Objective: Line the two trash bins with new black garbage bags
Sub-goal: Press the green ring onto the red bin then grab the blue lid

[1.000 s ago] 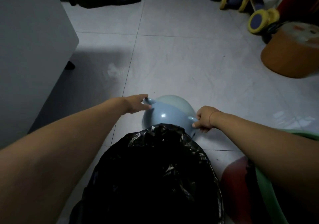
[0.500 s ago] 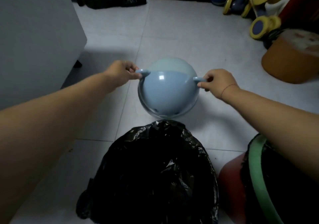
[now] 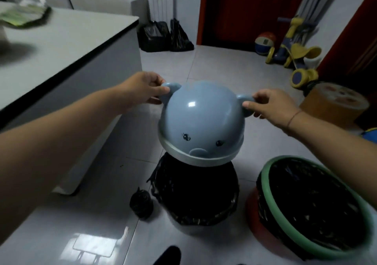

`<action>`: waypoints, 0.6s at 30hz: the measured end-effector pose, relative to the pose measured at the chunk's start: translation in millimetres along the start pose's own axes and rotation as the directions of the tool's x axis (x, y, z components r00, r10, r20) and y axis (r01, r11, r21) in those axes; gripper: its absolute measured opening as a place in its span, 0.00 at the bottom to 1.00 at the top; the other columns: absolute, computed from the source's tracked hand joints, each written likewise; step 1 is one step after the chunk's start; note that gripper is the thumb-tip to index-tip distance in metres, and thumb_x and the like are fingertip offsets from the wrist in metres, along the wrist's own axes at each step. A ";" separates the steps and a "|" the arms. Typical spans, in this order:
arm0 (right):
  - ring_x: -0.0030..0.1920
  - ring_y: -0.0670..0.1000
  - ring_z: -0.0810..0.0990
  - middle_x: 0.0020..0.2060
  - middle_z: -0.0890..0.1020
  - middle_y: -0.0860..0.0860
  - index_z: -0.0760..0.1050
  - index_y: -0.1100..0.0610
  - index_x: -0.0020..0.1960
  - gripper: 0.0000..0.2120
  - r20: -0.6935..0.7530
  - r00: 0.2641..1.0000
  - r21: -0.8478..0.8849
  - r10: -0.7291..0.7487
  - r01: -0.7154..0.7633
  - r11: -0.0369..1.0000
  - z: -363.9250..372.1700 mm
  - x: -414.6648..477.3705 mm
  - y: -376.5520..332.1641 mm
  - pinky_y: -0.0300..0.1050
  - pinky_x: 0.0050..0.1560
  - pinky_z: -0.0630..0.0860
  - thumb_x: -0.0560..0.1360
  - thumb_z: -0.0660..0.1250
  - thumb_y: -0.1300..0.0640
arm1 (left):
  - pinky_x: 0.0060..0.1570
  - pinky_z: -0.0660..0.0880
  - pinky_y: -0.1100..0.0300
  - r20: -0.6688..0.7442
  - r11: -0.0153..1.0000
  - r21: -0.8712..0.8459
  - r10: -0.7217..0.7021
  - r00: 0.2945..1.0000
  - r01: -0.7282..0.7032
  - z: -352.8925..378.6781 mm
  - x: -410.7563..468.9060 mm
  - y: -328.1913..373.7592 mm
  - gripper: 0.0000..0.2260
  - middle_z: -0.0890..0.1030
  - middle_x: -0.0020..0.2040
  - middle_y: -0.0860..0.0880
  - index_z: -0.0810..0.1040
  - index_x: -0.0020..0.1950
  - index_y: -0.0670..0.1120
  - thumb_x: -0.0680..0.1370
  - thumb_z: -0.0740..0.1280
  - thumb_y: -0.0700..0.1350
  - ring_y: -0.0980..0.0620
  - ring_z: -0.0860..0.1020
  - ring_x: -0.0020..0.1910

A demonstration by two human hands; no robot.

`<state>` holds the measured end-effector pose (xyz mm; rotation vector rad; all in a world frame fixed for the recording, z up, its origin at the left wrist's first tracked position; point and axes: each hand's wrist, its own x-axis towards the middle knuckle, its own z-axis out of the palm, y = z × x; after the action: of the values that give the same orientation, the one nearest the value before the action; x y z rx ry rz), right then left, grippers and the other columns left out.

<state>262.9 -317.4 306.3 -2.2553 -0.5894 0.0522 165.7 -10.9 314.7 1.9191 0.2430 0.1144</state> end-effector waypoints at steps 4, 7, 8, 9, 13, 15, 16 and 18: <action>0.31 0.49 0.75 0.30 0.78 0.51 0.75 0.58 0.39 0.07 0.041 0.998 0.029 0.039 -0.040 0.999 23.9 -42.9 8.0 0.41 0.34 0.72 0.72 0.71 0.58 | 0.39 0.80 0.64 -0.050 0.999 -0.003 -0.038 0.998 0.038 16.0 -49.2 -32.0 0.07 0.79 0.37 0.47 0.73 0.40 0.45 0.77 0.67 0.38 0.55 0.78 0.35; 0.32 0.48 0.75 0.30 0.77 0.49 0.76 0.59 0.40 0.06 0.074 0.996 0.009 0.051 -0.052 0.999 40.2 -62.7 19.6 0.41 0.35 0.72 0.72 0.71 0.59 | 0.45 0.80 0.58 -0.076 0.996 -0.016 -0.089 0.993 0.088 28.0 -74.1 -59.2 0.07 0.79 0.38 0.47 0.73 0.39 0.46 0.77 0.67 0.39 0.51 0.79 0.39; 0.32 0.47 0.75 0.30 0.78 0.48 0.76 0.58 0.40 0.06 0.084 0.995 0.003 0.055 -0.056 0.998 44.5 -67.4 24.0 0.41 0.35 0.72 0.72 0.71 0.59 | 0.47 0.79 0.56 -0.079 0.995 -0.005 -0.102 0.992 0.102 31.5 -80.2 -67.5 0.07 0.80 0.39 0.46 0.74 0.40 0.46 0.77 0.68 0.40 0.50 0.79 0.41; 0.32 0.46 0.75 0.30 0.78 0.47 0.76 0.57 0.39 0.06 0.093 0.994 -0.001 0.062 -0.062 0.998 48.7 -71.4 28.3 0.40 0.36 0.71 0.72 0.72 0.58 | 0.48 0.79 0.56 -0.082 0.994 0.008 -0.108 0.991 0.109 34.9 -85.3 -75.0 0.06 0.81 0.40 0.47 0.74 0.40 0.47 0.76 0.68 0.41 0.50 0.80 0.42; 0.34 0.47 0.76 0.31 0.78 0.46 0.74 0.52 0.36 0.09 0.111 0.990 -0.013 0.082 -0.081 0.997 63.3 -80.4 40.0 0.40 0.36 0.69 0.72 0.72 0.58 | 0.47 0.77 0.58 -0.129 0.994 0.051 -0.086 0.988 0.093 45.7 -96.9 -96.4 0.07 0.81 0.36 0.50 0.75 0.39 0.48 0.75 0.70 0.41 0.53 0.79 0.39; 0.38 0.52 0.79 0.35 0.81 0.50 0.74 0.53 0.37 0.08 0.097 0.993 -0.008 0.071 -0.070 0.998 68.4 -79.9 40.9 0.43 0.41 0.73 0.72 0.71 0.58 | 0.50 0.77 0.53 -0.142 0.995 0.030 -0.093 0.985 0.099 48.8 -99.6 -102.8 0.06 0.80 0.37 0.48 0.74 0.40 0.47 0.75 0.70 0.41 0.51 0.78 0.40; 0.41 0.54 0.81 0.37 0.83 0.53 0.75 0.55 0.38 0.06 0.092 0.993 -0.013 0.068 -0.067 0.998 69.6 -78.5 40.7 0.46 0.45 0.76 0.72 0.71 0.58 | 0.53 0.77 0.49 -0.142 0.994 0.016 -0.102 0.985 0.106 49.7 -100.8 -105.0 0.06 0.80 0.38 0.47 0.74 0.40 0.47 0.76 0.69 0.41 0.50 0.77 0.41; 0.46 0.58 0.82 0.41 0.84 0.57 0.76 0.59 0.41 0.06 0.097 0.993 -0.039 0.068 -0.064 0.997 69.5 -76.3 39.9 0.52 0.51 0.77 0.72 0.71 0.57 | 0.56 0.75 0.44 -0.139 0.993 0.000 -0.117 0.983 0.118 51.9 -103.5 -108.9 0.06 0.80 0.40 0.45 0.74 0.41 0.47 0.76 0.69 0.41 0.49 0.77 0.42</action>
<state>195.5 -325.3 219.0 -2.3173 -0.5711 0.1878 62.7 -44.8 198.4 1.9027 0.4498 0.1683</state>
